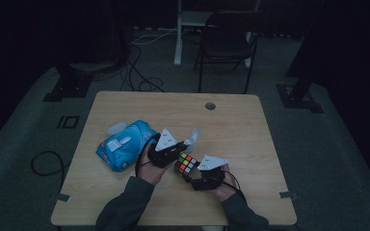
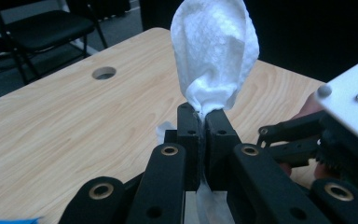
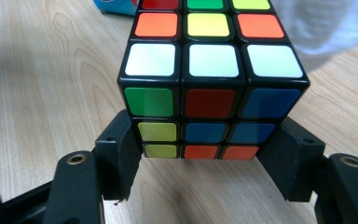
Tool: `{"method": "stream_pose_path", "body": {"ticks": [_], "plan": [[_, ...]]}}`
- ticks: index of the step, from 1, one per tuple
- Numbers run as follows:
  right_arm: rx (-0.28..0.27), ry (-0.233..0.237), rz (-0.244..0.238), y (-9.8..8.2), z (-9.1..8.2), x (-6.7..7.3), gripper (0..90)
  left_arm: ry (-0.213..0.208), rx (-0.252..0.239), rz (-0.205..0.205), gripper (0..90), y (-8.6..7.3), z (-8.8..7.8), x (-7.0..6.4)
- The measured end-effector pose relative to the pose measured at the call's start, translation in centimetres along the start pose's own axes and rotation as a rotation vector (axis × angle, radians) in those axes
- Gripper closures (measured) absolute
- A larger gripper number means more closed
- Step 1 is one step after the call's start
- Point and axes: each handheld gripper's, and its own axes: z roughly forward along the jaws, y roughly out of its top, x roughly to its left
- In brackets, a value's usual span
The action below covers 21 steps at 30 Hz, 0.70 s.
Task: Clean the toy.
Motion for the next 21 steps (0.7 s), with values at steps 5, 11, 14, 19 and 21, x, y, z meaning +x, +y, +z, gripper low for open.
{"method": "stream_pose_path", "body": {"ticks": [5, 11, 14, 19, 21], "plan": [[0.025, -0.015, -0.020, -0.1, 0.3, 0.0, 35.0, -0.032, -0.019, -0.006, 87.5, 0.4, -0.1, -0.4], [0.044, -0.029, -0.015, -0.4, 0.8, -0.3, 35.0, -0.057, -0.045, 0.006, 87.4, 1.1, -0.8, -1.1], [0.039, -0.051, 0.007, -0.6, 0.7, -0.8, 35.0, -0.083, -0.058, -0.002, 87.4, 1.3, -1.2, -1.4], [0.019, -0.080, 0.027, -0.6, 0.0, -1.4, 35.0, -0.114, -0.030, -0.029, 87.2, 0.5, -0.9, -1.4], [0.011, -0.086, 0.029, -0.6, -0.1, -1.5, 35.0, -0.119, 0.001, -0.053, 87.2, 0.0, -0.4, -1.0]]}}
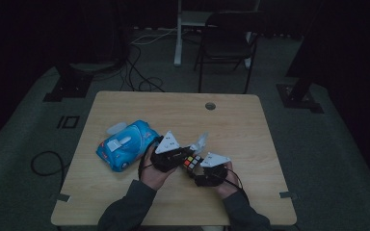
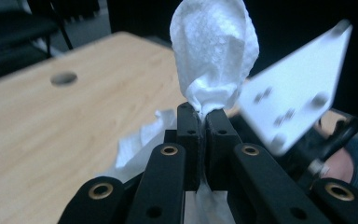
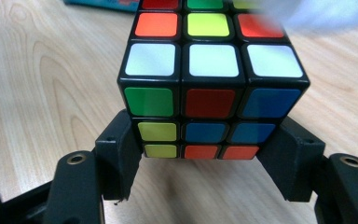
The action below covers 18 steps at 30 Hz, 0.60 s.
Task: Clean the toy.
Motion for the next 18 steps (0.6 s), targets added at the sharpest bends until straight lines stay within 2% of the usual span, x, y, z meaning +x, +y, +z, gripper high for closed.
{"method": "stream_pose_path", "body": {"ticks": [1, 5, 12, 18], "plan": [[-0.005, -0.005, 0.003, 0.0, -0.1, 0.0, 35.0, 0.003, 0.020, -0.018, 87.2, -0.3, 0.3, 0.3], [-0.030, -0.004, -0.012, 0.1, -0.5, 0.0, 35.0, 0.021, 0.072, -0.039, 86.9, -1.0, 1.3, 1.5], [-0.016, -0.012, -0.070, 0.3, -0.3, 0.8, 35.0, 0.050, 0.119, -0.032, 86.3, -1.4, 2.1, 2.4], [-0.011, -0.015, -0.111, 0.3, -0.3, 1.3, 35.0, 0.036, 0.141, -0.035, 85.3, -1.3, 2.4, 3.2]]}}
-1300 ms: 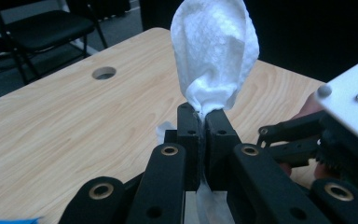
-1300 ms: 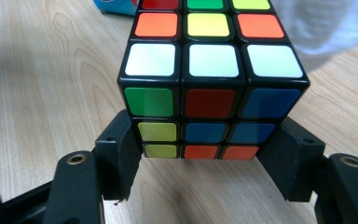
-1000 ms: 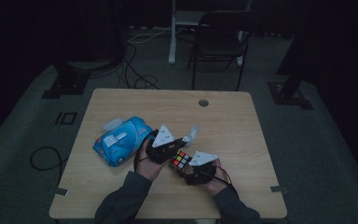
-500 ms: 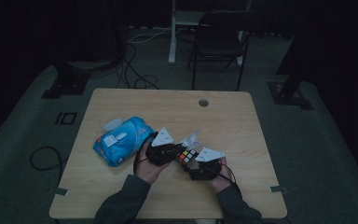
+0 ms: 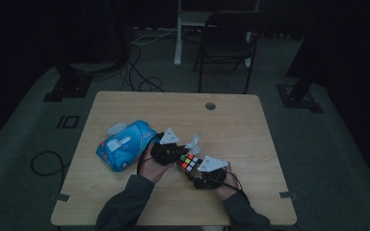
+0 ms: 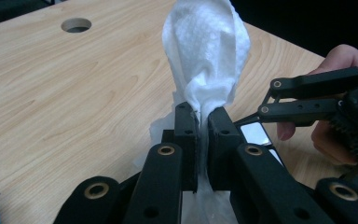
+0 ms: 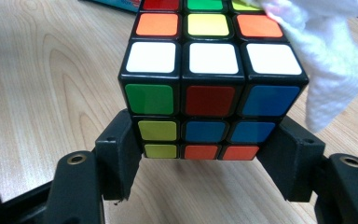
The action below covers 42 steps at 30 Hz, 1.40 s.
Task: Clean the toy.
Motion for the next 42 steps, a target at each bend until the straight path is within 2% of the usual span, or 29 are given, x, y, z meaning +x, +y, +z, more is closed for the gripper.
{"method": "stream_pose_path", "body": {"ticks": [6, 16, 23, 31, 42], "plan": [[-0.007, 0.012, -0.025, 0.0, 0.0, 0.3, 35.0, -0.001, 0.014, 0.003, 85.8, 0.2, 0.4, 0.5], [-0.022, 0.022, -0.038, 0.1, -0.3, 0.4, 35.0, -0.033, 0.018, -0.008, 86.4, 0.4, 0.6, 1.0], [-0.013, 0.025, -0.063, 0.1, -0.1, 0.8, 35.0, -0.076, 0.059, 0.038, 86.5, 0.8, 1.2, 0.3], [-0.021, 0.031, -0.069, 0.2, -0.1, 0.8, 35.0, -0.106, 0.078, 0.050, 86.5, 1.2, 2.0, -0.4], [-0.008, 0.014, -0.062, 0.0, -0.1, 0.6, 35.0, -0.111, 0.081, 0.067, 86.6, 1.3, 1.5, -0.5]]}}
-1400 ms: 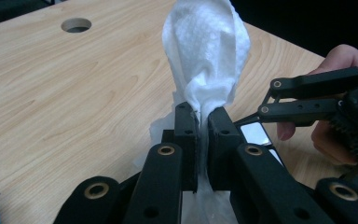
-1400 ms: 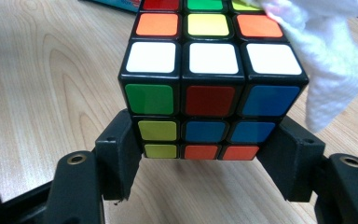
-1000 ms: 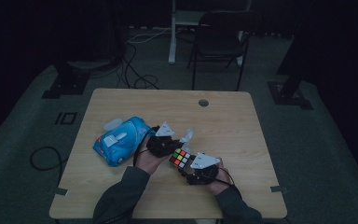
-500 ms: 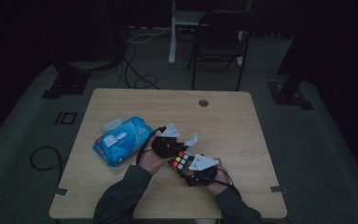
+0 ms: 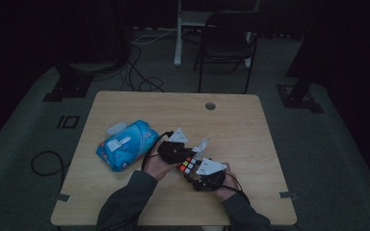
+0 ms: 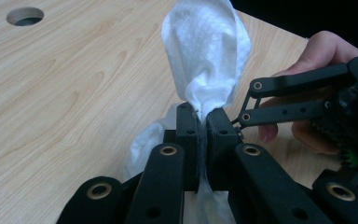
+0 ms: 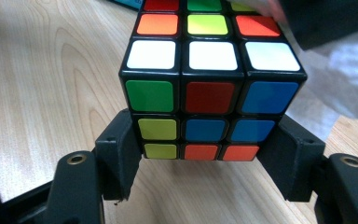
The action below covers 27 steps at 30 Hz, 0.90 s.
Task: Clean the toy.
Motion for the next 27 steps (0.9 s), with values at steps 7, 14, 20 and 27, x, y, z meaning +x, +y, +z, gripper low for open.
{"method": "stream_pose_path", "body": {"ticks": [7, 14, 20, 27], "plan": [[0.004, -0.009, 0.006, -0.2, -0.1, -0.3, 35.0, 0.012, -0.005, -0.007, 86.8, -0.2, -0.6, 0.4], [0.005, -0.012, 0.012, -0.2, -0.1, -0.4, 35.0, 0.018, -0.008, -0.013, 87.1, -0.2, -0.6, 0.6], [0.003, -0.007, 0.005, -0.1, 0.0, -0.2, 35.0, 0.006, 0.001, -0.006, 87.3, 0.0, 0.0, 0.4], [-0.004, 0.000, -0.003, 0.1, 0.0, 0.1, 35.0, -0.012, 0.007, 0.010, 87.6, 0.5, 0.8, -0.4]]}}
